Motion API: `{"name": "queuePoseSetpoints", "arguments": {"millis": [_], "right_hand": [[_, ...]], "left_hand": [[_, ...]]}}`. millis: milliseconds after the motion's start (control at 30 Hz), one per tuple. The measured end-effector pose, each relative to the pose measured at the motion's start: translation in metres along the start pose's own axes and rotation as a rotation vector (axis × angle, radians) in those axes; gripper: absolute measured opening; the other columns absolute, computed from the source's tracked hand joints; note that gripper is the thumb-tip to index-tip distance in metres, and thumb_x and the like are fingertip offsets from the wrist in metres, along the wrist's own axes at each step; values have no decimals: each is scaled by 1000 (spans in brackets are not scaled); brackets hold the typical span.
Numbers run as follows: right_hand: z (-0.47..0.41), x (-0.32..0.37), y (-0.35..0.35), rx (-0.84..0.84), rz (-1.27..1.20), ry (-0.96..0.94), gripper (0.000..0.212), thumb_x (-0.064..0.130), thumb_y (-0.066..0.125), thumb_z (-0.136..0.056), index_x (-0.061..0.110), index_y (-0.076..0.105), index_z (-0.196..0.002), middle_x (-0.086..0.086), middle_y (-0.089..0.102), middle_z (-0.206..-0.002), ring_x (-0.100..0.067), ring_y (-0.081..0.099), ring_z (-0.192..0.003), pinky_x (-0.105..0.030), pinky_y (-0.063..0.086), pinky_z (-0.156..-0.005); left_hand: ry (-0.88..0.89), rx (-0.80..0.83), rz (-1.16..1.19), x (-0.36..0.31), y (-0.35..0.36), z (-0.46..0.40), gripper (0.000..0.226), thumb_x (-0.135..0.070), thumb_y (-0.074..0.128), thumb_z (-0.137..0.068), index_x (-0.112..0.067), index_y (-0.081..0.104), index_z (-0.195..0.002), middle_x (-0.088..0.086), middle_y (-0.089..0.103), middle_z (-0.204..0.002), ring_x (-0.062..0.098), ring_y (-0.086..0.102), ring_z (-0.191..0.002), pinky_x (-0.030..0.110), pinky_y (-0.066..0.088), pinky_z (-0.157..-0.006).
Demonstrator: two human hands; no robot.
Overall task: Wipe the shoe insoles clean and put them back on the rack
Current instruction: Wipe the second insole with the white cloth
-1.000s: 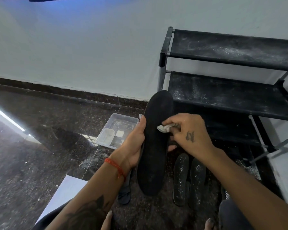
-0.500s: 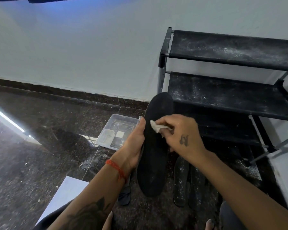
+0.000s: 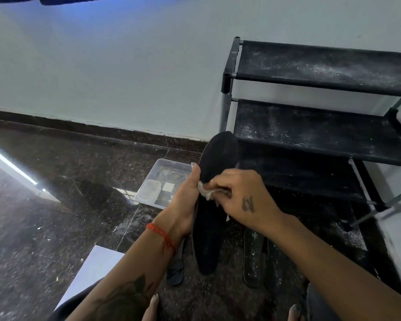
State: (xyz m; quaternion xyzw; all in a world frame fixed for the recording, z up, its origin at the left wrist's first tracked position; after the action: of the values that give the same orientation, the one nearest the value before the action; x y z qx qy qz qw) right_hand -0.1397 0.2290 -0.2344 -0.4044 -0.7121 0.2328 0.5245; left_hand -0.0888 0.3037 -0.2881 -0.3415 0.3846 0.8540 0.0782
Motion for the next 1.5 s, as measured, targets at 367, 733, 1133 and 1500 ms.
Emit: {"name": "queuePoseSetpoints", "arguments": {"millis": [367,733,1133,1500], "right_hand": [[0,-1,-1,-134,-12,21,18,7,67,-73,19,71,-85,6,68,-79,-7,61,-71,-29,51,-65],[-2,-37,-27,-333,141,154,23,-3,64,-76,16,73,-86,3,68,-84,-5,60,-76,-3,40,-70],[-6,-41,-44,-429,16,257,20,3,65,-75,15,70,-92,9,65,-84,-2,59,-73,-7,45,-65],[-9,-29,-34,-99,-125,201,19,10,70,-72,25,76,-83,13,68,-76,2,60,-68,-10,43,-62]], "left_hand": [[-10,-12,-35,-1,-3,-2,77,-57,23,-97,-7,77,-72,12,72,-74,19,70,-63,26,57,-60],[-48,40,31,1,7,2,73,-61,21,-95,-5,67,-100,18,72,-92,30,71,-75,42,58,-69],[-48,3,37,-3,3,1,81,-66,19,-93,-1,62,-114,23,70,-95,29,71,-73,34,58,-63],[-31,-24,-68,1,-1,-3,76,-63,17,-95,-5,65,-101,15,72,-80,25,70,-60,30,56,-54]]}}
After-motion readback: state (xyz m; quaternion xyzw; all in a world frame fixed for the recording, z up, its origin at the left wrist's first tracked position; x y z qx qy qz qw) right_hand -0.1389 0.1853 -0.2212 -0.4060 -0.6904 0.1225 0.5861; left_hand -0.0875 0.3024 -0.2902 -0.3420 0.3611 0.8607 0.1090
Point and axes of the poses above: each hand's wrist, its own z-axis away from the middle knuckle, its own y-axis out of the palm, x = y × z, the point moved 5 cm from there along -z, towards the middle knuckle
